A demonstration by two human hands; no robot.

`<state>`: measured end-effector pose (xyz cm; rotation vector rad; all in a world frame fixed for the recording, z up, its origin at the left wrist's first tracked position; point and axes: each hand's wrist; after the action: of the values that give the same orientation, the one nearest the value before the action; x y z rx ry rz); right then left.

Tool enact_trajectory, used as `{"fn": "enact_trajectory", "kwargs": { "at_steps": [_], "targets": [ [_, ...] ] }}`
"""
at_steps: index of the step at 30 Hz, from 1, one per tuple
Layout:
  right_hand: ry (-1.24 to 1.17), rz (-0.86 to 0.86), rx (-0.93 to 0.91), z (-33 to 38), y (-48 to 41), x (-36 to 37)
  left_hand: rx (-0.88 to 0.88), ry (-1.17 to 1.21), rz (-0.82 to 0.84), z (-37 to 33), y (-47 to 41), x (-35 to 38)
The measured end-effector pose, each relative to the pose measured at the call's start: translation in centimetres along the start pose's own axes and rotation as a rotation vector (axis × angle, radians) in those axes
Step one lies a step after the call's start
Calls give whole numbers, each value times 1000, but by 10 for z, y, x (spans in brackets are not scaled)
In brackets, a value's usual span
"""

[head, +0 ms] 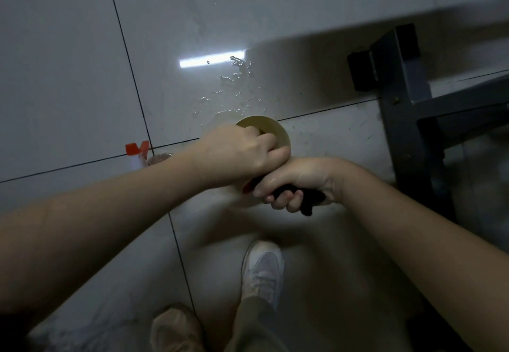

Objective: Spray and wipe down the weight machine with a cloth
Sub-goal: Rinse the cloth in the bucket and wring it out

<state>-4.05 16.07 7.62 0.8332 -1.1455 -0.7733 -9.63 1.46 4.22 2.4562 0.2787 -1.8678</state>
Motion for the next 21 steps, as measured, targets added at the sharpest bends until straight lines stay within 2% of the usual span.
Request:
{"fn": "enact_trajectory", "kwargs": {
  "at_steps": [2, 3, 6, 7, 9, 12, 14, 18, 21],
  "targets": [
    [114, -213, -75, -1, -7, 7, -51, -16, 118, -1, -5, -5],
    [244, -357, -103, -1, -13, 9, -103, -13, 215, -4, -9, -7],
    [820, -763, -133, -1, -35, 9, -456, 98, 541, -12, -18, 1],
    [971, -839, -148, -2, -41, 5, -561, 190, 546, -14, -20, 7],
    [1191, -940, -215, -3, -48, -3, -716, 354, 456, -17, -20, 16],
    [1562, -1071, -499, -5, -53, -17, -920, 679, 385, -17, -23, 25],
    [1688, -1086, -643, -2, -48, -23, -993, 879, 328, -19, -25, 25],
    [1867, -1045, -798, 4, -38, -34, -1112, 1313, 197, -25, -24, 24],
    [2001, -984, -852, 11, -32, -39, -1152, 1533, 152, -31, -21, 25]
  ]
}}
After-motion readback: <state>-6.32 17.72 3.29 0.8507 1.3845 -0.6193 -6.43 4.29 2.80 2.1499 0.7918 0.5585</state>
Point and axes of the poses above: each hand's wrist, its own y-axis away from the middle knuckle, its own x-axis out of the palm, z = x × y, and after that the axes turned 1 degree about x, right-handed
